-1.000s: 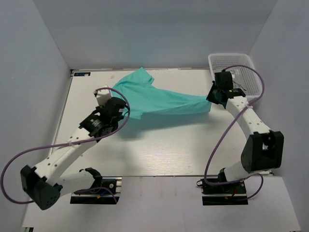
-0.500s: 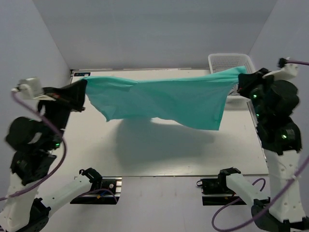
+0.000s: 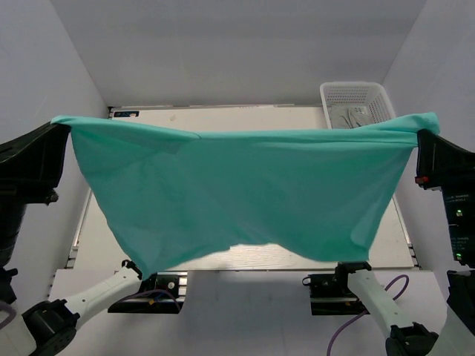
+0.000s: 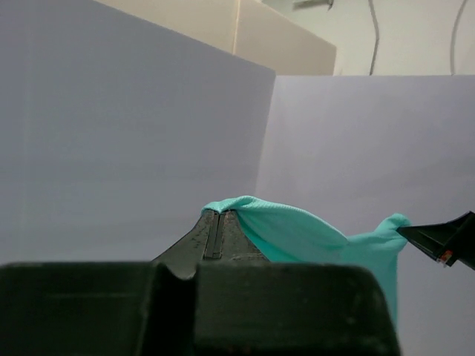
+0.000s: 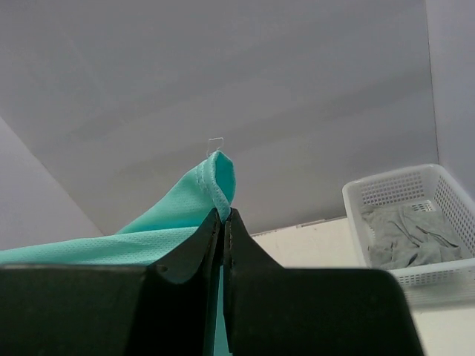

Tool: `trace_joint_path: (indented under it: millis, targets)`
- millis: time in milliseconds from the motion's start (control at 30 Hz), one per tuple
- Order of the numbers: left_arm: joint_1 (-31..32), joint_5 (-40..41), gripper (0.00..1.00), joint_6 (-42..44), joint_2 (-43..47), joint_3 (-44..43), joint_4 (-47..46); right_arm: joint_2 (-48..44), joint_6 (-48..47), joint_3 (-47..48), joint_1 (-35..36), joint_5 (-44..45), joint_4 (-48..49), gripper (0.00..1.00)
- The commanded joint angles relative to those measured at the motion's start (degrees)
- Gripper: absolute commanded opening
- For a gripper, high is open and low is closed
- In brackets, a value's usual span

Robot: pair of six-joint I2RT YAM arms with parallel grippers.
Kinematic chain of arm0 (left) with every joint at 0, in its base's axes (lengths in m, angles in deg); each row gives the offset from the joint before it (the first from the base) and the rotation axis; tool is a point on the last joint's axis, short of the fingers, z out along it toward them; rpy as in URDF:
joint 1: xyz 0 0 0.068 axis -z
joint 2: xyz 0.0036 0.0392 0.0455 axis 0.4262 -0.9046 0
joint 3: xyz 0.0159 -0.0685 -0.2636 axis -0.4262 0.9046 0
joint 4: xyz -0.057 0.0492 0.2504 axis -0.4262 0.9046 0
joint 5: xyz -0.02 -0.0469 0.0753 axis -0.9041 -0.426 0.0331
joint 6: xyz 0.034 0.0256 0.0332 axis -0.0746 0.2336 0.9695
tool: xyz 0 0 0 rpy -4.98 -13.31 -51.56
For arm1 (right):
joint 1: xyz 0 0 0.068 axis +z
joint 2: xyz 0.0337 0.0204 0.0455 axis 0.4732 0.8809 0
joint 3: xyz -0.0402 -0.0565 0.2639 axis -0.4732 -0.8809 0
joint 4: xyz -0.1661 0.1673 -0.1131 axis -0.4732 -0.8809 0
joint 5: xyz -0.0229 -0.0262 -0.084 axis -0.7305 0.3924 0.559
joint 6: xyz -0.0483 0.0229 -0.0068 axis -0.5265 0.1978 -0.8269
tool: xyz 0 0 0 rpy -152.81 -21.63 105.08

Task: Fold and stack the t-shirts
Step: Flatten out the tshirt

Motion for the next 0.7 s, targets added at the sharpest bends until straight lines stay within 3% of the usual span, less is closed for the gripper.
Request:
trace_joint_path:
  millis: [0, 67, 133, 200, 300, 400, 467, 500, 533, 567, 600, 633, 667]
  targets:
    - [-0.4, 5.1, 0.00, 2.8, -4.7, 4.2, -1.5, 4.1, -1.3, -3.5, -0.3, 0.6, -1.3, 0.00]
    - [-0.4, 9.5, 0.00, 2.8, -5.8, 7.5, -3.1, 5.2, -0.7, -5.8, -0.3, 0.5, -0.9, 0.00]
    - [0.7, 20.1, 0.00, 4.4, -7.4, 11.4, -7.4, 7.3, 0.3, -11.9, -0.3, -0.2, 2.5, 0.00]
    - [-0.1, 31.4, 0.00, 5.8, -11.7, 17.4, -11.0, 9.2, 1.2, -17.0, -0.4, -1.2, 6.1, 0.00]
    - [-0.9, 41.5, 0.00, 5.8, -20.0, 25.1, -15.3, 14.1, 2.7, -24.1, -0.3, -1.8, 11.9, 0.00]
    - [-4.0, 44.3, 0.00, 3.3, -27.5, 32.5, -18.3, 25.1, 4.0, -32.7, -0.4, -1.4, 18.2, 0.00]
    - [-10.1, 43.2, 0.00, -2.5, -37.8, 34.9, -17.3, 29.9, 4.7, -35.7, -0.4, -1.5, 24.7, 0.00]
    - [-12.6, 43.2, 0.00, -5.3, -42.2, 33.5, -14.0, 38.2, 4.2, -36.3, -0.4, -1.7, 26.2, 0.18]
    - [-17.1, 42.4, 0.02, -8.2, -47.1, 31.0, -10.8, 41.3, 3.5, -35.4, -0.5, -2.5, 28.6, 0.26]
    - [-18.9, 41.3, 0.19, -12.4, -57.7, 28.0, -7.6, 44.6, 3.5, -31.9, -0.6, -2.5, 27.7, 0.35]
    - [-20.0, 42.0, 0.32, -14.5, -62.8, 19.9, -4.0, 52.8, 3.5, -29.6, -0.4, -1.6, 26.2, 0.44]
    - [-21.6, 39.2, 0.47, -15.6, -67.7, 14.8, 4.9, 55.2, 2.0, -23.3, -0.5, -2.2, 23.5, 0.58]
    - [-22.1, 37.9, 0.61, -17.3, -76.0, 10.0, 9.2, 56.8, 1.7, -21.8, -0.3, -2.3, 21.6, 0.63]
